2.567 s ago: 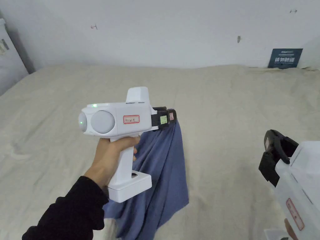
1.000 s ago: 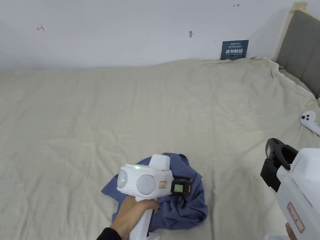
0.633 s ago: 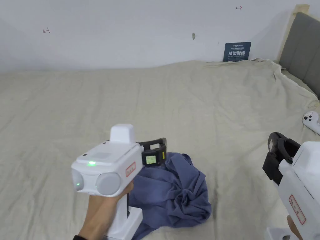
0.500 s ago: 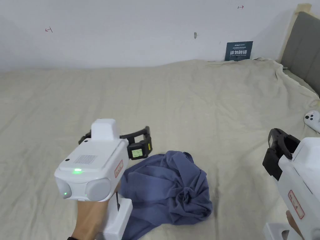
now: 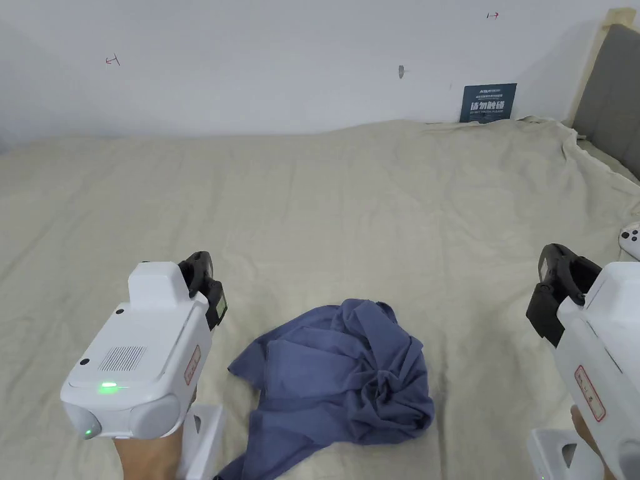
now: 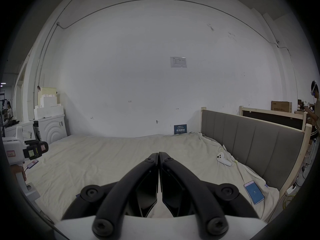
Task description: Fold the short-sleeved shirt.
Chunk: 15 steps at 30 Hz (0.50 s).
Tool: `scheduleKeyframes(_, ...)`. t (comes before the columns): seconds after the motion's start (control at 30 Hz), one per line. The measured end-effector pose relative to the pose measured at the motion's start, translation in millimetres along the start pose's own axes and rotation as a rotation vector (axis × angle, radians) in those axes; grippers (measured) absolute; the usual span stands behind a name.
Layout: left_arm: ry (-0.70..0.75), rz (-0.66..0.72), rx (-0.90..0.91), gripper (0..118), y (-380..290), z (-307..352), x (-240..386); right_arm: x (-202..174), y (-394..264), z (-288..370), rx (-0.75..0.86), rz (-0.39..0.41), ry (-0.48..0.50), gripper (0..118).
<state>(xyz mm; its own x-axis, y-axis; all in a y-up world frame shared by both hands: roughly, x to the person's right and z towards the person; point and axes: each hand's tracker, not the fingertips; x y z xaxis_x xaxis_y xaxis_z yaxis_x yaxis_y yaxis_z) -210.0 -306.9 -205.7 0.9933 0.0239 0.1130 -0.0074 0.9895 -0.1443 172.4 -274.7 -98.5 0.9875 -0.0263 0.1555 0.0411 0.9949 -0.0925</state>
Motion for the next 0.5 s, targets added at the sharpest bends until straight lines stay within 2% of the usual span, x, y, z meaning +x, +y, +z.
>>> scheduleKeyframes(0.07, 0.009, -0.003, -0.001, 0, -0.6, 1.5, 0.0, -0.8, 0.4, 0.6, 0.000, 0.003, 0.003, 1)
scheduleKeyframes(0.5, -0.028, -0.003, -0.044, 0, 2.5, 0.4, -3.0, -4.1, 1.8, -1.2, -0.002, 0.000, 0.012, 1)
